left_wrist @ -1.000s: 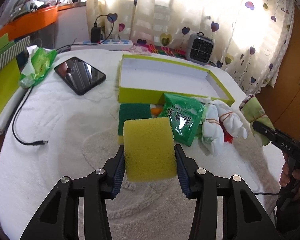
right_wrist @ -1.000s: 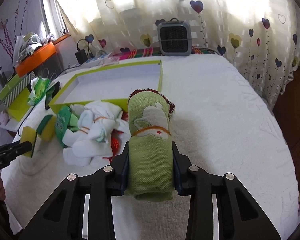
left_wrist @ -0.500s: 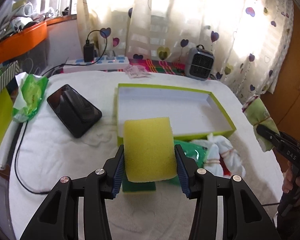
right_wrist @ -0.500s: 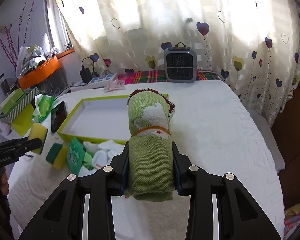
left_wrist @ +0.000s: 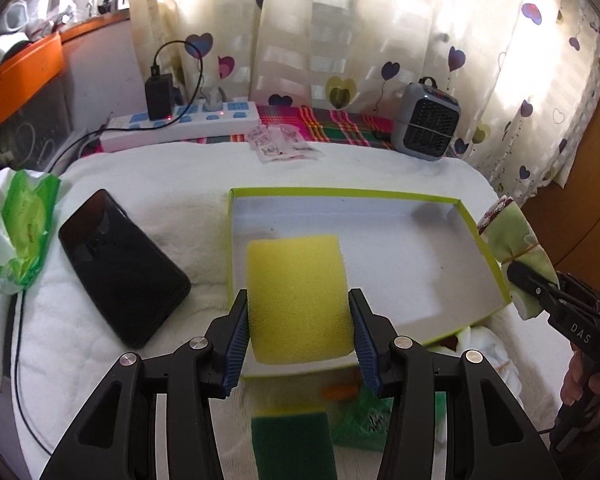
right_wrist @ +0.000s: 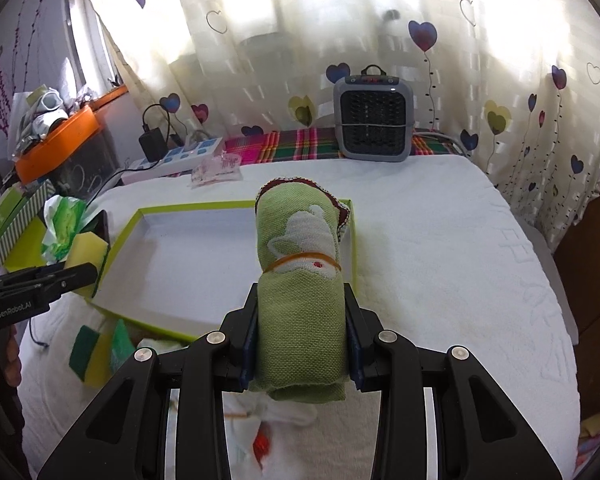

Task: Organize soft objects
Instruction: 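Carry the sponge and towel into the green box and open both tools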

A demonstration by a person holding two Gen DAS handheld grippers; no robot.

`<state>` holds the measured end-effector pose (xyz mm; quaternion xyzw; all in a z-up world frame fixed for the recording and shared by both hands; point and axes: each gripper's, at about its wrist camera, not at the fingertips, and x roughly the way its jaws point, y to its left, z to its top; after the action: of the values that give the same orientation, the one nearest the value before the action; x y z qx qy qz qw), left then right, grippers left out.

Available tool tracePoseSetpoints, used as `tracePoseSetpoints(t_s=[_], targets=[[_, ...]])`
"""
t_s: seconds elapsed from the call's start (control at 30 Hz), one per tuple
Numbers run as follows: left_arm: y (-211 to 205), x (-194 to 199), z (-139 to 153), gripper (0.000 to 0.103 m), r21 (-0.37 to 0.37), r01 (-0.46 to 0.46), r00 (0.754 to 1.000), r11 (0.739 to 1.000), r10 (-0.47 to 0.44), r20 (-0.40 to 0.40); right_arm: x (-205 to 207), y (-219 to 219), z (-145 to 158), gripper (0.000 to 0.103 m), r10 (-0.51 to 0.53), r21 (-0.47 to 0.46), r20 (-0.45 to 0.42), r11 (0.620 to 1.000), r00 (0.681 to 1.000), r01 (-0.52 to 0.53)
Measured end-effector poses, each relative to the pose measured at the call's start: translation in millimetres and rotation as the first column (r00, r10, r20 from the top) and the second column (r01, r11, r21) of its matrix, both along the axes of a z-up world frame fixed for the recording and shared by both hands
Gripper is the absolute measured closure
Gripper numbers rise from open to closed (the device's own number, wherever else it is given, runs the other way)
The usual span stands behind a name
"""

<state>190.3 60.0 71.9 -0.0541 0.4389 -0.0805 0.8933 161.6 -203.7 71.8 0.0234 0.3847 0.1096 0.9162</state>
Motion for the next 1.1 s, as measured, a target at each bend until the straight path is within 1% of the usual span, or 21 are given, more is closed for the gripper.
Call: tracePoseSetpoints(t_s=[0.13,0.23,0.37,0.43,0.6,0.67,0.77,0.83,0.93,1.0,1.1], targets=[[-3.9,21.0,-8.0,0.058,0.025,0.010,1.000,1.000,-0.010,-0.014,16.9,4.6,-9.0,0.066,-0.011,-0.025,-0.026,1.000,1.000,0.010],[-3.4,36.4,-17.3,0.058,0.025,0.013,0.999,1.000,-0.012,-0.037,28.9,8.1,-16.8,0.066,-0.010,-0.034,-0.050,0.999,0.999,0.008],[-3.5,47.9,-25.0,0.058,0.064,0.007,0.999,0.998,-0.005,-0.038,40.5,11.1,-27.4,0.066,-0.003,-0.036,-0.072,0.999,0.997,0.000],[-3.4,52.5,-28.5,0.058,0.069,0.007,0.999,0.998,-0.004,-0.044,44.7,13.1,-32.1,0.066,0.002,-0.040,-0.080,0.999,0.997,-0.005],[-9.1,57.4,-30.7,0.057,0.089,0.027,0.999,0.996,-0.024,-0.036,50.4,18.4,-39.9,0.066,0.018,-0.052,-0.088,0.998,0.996,-0.022],[-11.8,57.5,-31.5,0.057,0.096,0.035,0.999,0.995,-0.032,-0.034,52.1,19.1,-42.1,0.064,0.017,-0.050,-0.094,0.998,0.995,-0.022],[-13.7,59.9,-37.2,0.057,0.092,0.040,0.998,0.995,-0.034,-0.059,52.7,19.5,-44.0,0.064,0.013,-0.053,-0.092,0.998,0.996,-0.018],[-15.8,60.3,-38.9,0.057,0.107,0.040,0.998,0.993,-0.034,-0.055,52.6,20.0,-43.9,0.064,0.012,-0.056,-0.088,0.998,0.996,-0.017],[-16.3,60.5,-38.8,0.056,0.104,0.040,0.998,0.994,-0.034,-0.057,52.3,19.6,-43.8,0.063,0.009,-0.057,-0.084,0.998,0.996,-0.014],[-15.4,60.5,-38.7,0.056,0.103,0.033,0.998,0.994,-0.027,-0.056,51.8,20.5,-43.9,0.062,0.012,-0.059,-0.079,0.998,0.997,-0.017],[-14.4,60.4,-38.4,0.055,0.093,0.031,0.998,0.995,-0.025,-0.059,50.2,21.3,-43.1,0.056,0.014,-0.058,-0.068,0.998,0.998,-0.017]])
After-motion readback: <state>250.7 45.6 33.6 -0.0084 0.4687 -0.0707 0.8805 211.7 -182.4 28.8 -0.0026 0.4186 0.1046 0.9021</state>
